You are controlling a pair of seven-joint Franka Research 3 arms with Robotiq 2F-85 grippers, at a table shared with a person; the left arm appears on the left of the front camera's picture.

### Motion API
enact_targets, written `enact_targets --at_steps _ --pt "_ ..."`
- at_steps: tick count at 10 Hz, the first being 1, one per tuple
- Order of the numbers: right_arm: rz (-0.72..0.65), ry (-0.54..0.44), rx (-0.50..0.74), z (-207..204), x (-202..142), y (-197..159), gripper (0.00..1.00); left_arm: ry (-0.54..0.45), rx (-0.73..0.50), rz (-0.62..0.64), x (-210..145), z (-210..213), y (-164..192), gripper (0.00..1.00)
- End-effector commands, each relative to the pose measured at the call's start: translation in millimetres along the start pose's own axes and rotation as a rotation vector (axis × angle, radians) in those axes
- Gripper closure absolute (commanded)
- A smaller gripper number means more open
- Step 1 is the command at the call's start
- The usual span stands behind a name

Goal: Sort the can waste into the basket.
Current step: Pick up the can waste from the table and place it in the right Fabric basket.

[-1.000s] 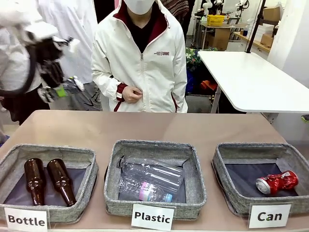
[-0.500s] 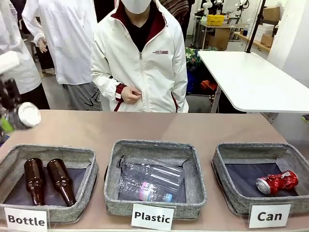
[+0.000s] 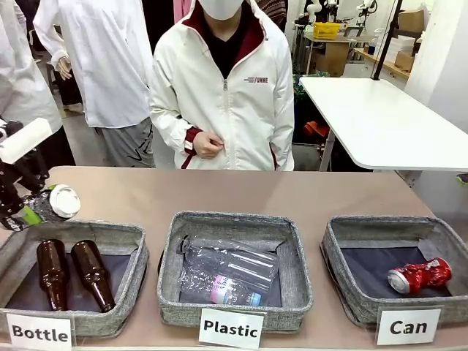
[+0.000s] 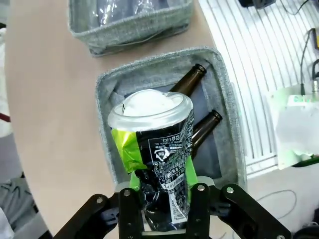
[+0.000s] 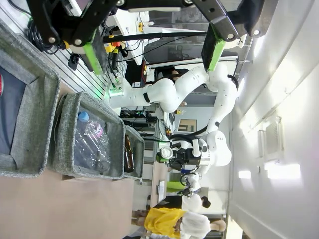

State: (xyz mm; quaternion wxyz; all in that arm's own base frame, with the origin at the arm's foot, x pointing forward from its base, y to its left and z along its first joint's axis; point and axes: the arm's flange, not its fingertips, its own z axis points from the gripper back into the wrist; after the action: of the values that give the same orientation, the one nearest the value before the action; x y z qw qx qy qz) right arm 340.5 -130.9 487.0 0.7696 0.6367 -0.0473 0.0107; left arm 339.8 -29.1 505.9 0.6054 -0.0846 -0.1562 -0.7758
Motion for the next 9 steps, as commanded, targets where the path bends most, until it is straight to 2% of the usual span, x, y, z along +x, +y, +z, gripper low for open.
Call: enact_targets --at_steps 1,2,3,4,5,6,8,9 --pt "0.020 0.011 -0.003 2.5 -0.3 2.1 0.00 -0.003 -0.014 -0.011 -2.8 9.0 0.3 1.00" --pt "0.020 0.011 -0.003 2.5 -0.3 2.1 0.00 0.000 0.000 0.000 0.0 0.0 0.0 0.63" --pt "0.000 0.000 0.000 0.0 0.0 0.0 0.00 -0.237 -0.032 -0.149 16.1 -28.0 24.3 0.63" --pt "-0.064 0.024 -0.073 11.2 -10.3 17.0 0.00 -0.232 0.010 -0.115 57.0 -45.7 38.9 0.63" --pt "-0.167 0.008 -0.256 25.0 -24.7 21.1 0.00 -0.270 0.029 -0.175 108.8 -58.6 41.7 0.63" --pt "-0.149 -0.043 -0.369 42.9 -36.6 21.5 0.00 -0.335 0.069 -0.231 162.2 -66.6 50.0 0.63" --pt "-0.143 -0.221 -0.567 94.7 -68.7 13.0 0.00 -0.453 0.053 -0.284 268.1 -86.8 48.1 0.63" --pt "-0.142 -0.269 -0.638 114.6 -84.8 9.1 0.00 -0.467 0.041 -0.316 312.3 -94.0 58.5 0.63"
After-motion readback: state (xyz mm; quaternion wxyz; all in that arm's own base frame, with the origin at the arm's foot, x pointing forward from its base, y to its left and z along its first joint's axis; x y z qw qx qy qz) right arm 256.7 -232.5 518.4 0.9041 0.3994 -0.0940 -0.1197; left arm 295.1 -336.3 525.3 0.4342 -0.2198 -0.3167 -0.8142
